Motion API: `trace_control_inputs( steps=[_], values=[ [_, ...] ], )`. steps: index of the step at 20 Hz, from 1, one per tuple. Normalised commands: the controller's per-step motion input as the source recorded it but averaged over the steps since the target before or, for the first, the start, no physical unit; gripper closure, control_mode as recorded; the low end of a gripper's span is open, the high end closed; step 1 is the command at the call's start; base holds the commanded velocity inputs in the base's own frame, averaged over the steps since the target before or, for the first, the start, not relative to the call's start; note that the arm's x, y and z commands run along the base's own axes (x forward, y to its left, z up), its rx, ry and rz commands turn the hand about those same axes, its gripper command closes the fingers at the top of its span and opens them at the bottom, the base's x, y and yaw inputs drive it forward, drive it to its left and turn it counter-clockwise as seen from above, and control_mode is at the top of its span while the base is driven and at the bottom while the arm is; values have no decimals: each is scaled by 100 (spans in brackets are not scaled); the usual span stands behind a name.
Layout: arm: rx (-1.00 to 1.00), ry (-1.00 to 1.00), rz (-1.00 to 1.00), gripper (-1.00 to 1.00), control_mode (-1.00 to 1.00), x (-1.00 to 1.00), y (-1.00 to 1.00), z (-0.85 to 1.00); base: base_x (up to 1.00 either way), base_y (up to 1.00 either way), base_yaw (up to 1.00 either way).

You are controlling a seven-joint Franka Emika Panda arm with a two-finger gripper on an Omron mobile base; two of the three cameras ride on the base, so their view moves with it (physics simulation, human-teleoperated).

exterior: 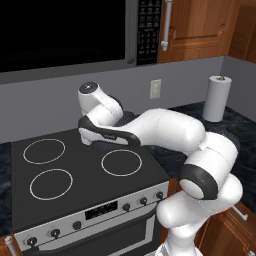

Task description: Move the pot and pan from the stove into the sink.

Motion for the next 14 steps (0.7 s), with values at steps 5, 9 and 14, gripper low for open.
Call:
trace_control_inputs(
  steps=[5,9,14],
  values=[
    [-1,1,4,100,-100,-99,0,31,0,0,0],
    [0,0,4,100,-100,-100,0,33,0,0,0],
    [0,-5,8,100,-100,-100,-4,20,0,0,0]
  ],
)
